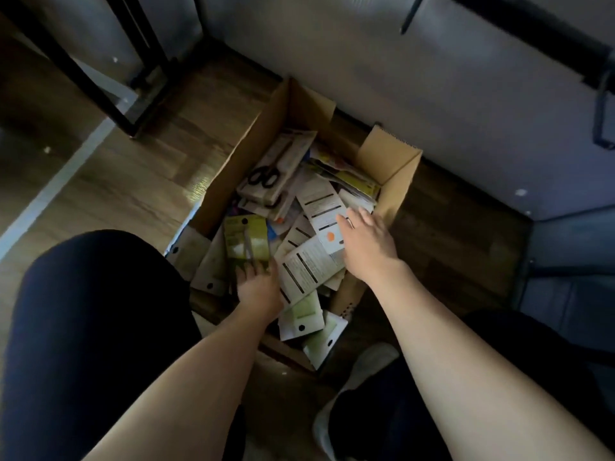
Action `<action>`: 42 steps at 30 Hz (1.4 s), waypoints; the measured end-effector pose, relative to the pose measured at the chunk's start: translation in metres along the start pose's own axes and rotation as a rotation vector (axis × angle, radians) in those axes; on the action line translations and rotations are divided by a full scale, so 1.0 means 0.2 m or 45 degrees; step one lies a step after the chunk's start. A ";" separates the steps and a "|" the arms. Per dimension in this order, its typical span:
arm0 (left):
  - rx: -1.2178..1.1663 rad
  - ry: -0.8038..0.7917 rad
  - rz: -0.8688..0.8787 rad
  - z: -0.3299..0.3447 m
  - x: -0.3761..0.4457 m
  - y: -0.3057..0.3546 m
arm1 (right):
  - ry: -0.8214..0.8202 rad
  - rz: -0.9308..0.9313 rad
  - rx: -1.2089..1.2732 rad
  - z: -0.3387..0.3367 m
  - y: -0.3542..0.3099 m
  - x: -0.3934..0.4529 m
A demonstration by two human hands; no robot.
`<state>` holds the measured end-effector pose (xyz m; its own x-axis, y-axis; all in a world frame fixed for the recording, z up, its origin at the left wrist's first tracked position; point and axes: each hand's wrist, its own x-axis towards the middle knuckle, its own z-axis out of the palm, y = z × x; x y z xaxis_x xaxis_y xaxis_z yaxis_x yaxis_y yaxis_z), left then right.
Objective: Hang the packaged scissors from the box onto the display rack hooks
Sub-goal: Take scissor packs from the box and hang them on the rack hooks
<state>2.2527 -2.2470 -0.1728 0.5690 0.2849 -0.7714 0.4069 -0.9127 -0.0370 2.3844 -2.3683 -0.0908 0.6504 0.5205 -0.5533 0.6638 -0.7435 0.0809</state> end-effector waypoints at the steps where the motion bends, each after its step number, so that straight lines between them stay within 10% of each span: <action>1: 0.045 0.030 0.006 0.01 0.01 0.01 | -0.006 0.016 -0.004 0.02 0.01 0.00; 30: -0.671 0.203 -0.299 -0.15 0.01 -0.25 | -0.246 0.084 -0.424 0.21 -0.06 0.30; 42: -0.527 0.349 -0.152 -0.76 -0.83 -0.14 | 0.083 -0.072 -0.234 -0.64 0.09 -0.37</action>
<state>2.2553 -2.2249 0.0518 0.6453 0.4974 -0.5799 0.6979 -0.6925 0.1827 2.3953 -2.3662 0.0576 0.6287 0.5899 -0.5067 0.7523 -0.6264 0.2042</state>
